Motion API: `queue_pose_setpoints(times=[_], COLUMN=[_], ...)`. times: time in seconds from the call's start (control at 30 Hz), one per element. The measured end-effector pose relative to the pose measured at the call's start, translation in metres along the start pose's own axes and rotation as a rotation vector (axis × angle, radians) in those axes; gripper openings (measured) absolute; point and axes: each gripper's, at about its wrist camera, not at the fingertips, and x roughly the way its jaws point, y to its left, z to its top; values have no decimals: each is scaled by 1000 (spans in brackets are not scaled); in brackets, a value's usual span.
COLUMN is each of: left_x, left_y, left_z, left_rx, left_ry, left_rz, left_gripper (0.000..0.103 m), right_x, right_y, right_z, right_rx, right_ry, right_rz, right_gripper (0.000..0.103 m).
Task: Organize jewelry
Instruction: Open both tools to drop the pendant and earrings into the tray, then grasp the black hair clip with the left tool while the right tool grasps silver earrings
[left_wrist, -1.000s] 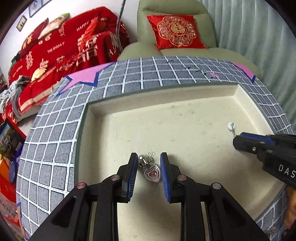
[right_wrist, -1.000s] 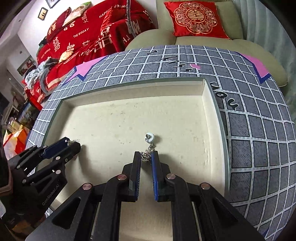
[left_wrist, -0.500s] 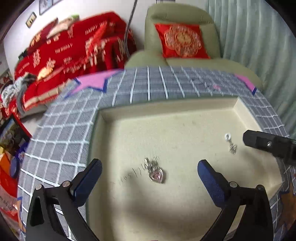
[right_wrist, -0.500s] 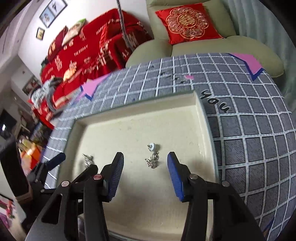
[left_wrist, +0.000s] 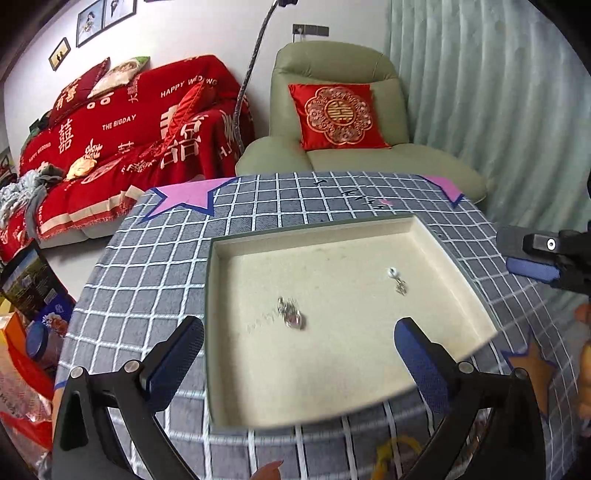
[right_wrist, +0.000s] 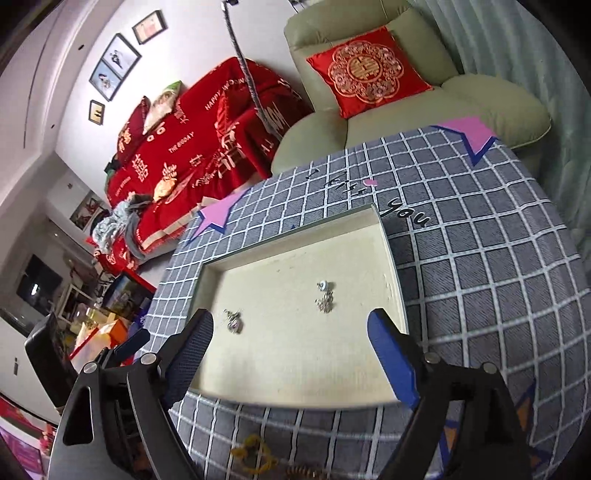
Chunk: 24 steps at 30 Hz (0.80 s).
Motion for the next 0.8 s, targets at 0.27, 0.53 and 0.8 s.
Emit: queue_pose_setpoints(times=[0.27, 0.53, 0.8], left_x=[-26, -52, -66], left_y=[-7, 11, 32], left_z=[-40, -82, -125], left_rx=[60, 13, -49], left_ry=[32, 50, 106], left_rz=[0, 17, 22], left_gripper=[103, 103, 103], right_x=[-39, -60, -62], right_y=[0, -10, -18], right_z=[-32, -72, -114], right_rx=[-16, -44, -62], right_ry=[6, 33, 88], right_rz=[-6, -72, -125], right_gripper=[88, 88, 88])
